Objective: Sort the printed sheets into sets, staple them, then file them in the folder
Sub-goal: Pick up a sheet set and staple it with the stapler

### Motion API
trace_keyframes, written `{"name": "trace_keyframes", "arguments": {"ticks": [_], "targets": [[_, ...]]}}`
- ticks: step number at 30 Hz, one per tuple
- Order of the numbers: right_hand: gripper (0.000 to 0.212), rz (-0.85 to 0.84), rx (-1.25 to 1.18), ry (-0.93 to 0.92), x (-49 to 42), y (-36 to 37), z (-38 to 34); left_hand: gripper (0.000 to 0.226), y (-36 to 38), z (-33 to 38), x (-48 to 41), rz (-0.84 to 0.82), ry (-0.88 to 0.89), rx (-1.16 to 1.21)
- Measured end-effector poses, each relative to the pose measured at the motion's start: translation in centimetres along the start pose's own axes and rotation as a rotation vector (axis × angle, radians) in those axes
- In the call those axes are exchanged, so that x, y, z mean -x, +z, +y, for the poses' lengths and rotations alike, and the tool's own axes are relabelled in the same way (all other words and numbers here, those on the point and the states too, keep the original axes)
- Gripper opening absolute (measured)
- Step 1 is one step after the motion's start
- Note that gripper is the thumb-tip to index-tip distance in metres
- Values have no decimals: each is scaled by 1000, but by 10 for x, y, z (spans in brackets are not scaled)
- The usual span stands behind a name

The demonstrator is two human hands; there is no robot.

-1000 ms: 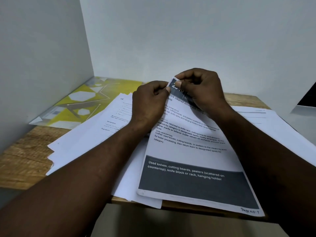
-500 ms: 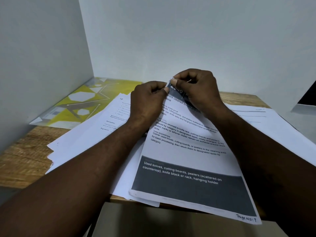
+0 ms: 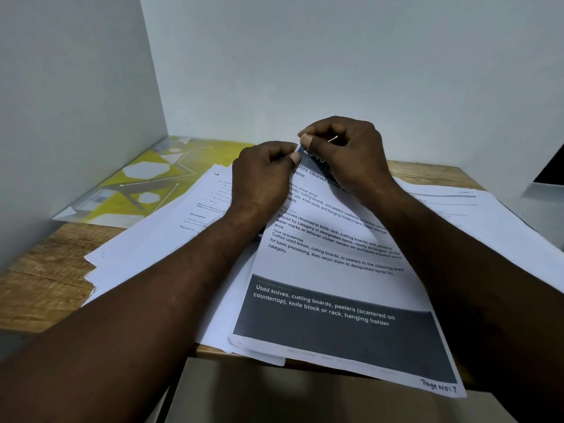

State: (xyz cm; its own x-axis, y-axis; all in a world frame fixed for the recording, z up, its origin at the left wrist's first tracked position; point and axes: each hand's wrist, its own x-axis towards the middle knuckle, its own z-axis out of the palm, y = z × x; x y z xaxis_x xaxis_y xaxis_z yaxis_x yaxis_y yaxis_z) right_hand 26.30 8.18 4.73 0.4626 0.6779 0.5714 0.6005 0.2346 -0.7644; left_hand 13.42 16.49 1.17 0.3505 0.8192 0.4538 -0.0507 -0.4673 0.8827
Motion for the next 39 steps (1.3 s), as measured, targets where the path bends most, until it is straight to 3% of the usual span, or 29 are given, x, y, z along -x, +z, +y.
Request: {"name": "trace_keyframes", "arguments": {"ticks": [12,21,24,39], "targets": [[5,39,-4,5,0,4,-1,23,-1,4,2,-4,10,-39],[4,118,114,-95,-6,6,9,18,1,1,1,-92,-38,54],[4,125,86,-73,-7,2,10,19,1,0,0,-84,13,-20],[9,-185,-136,-41,-9,-27,17,23,-3,0,-1,-23,33,-101]]}}
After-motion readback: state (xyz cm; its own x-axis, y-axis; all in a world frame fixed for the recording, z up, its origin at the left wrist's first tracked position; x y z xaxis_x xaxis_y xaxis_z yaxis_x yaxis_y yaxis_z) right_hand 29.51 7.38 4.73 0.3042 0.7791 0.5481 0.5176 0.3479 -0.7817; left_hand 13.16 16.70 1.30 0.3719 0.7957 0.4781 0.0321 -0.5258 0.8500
